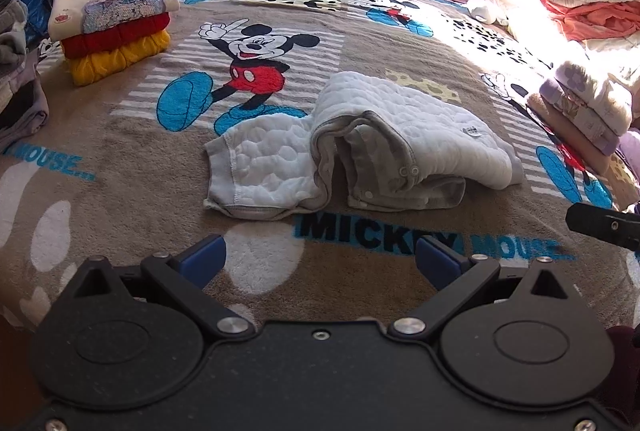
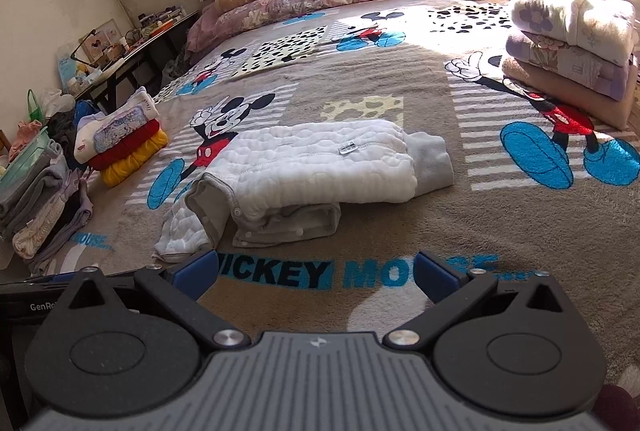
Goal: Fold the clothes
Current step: 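Move both tools toward the white quilted garment on the bed, then close the right gripper on the grey cuff of the white garment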
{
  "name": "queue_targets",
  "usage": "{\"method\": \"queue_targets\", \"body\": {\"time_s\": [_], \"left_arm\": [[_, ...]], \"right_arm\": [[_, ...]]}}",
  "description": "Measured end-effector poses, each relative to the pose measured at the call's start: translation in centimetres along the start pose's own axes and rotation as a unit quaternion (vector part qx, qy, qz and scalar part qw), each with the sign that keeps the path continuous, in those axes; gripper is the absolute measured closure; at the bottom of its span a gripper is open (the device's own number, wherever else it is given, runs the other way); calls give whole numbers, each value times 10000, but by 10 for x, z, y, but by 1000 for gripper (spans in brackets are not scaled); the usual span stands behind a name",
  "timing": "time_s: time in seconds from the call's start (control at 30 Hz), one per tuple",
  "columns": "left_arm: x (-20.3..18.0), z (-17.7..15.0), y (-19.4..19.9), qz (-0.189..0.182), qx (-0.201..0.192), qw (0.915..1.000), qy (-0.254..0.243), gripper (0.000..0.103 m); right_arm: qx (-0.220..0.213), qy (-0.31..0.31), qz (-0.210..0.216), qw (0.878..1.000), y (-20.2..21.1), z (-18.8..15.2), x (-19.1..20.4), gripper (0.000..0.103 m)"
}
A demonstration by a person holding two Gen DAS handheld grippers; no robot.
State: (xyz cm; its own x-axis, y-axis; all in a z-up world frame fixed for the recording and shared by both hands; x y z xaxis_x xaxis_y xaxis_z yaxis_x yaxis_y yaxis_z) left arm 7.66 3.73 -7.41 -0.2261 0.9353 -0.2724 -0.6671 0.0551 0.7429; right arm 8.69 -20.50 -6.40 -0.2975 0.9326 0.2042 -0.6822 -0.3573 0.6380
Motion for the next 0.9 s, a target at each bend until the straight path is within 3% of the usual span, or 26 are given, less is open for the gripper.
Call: {"method": "queue_targets", "body": {"time_s": [0.17,0.37,0.6,0.9], "left_arm": [[17,12,-20,-140,-136,9996,221,0],[37,26,-41,-82,161,9982,576,0],[45,32,-60,-79,158,9985,513,0],[74,38,-92,-9,266,9919,1241,1]], "right_arm": [[-139,-390,139,9990,-27,2,-33,0],[-397,-561,104,9976,-56,11,-68,0],[-566,-997,175,9933,-93,17,-103,0],[-761,-1734,431,9810,-127,3,-141,0]]}}
Point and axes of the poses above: each gripper's, at about its wrist camera, not at the fingertips, and y roughly against the way its jaws point, x to its left, z to its top, the point moved 2 cm from there along -y, roughly the way its jaws point, and after that the axes turned 12 degrees about y, right-handed, at the moved point
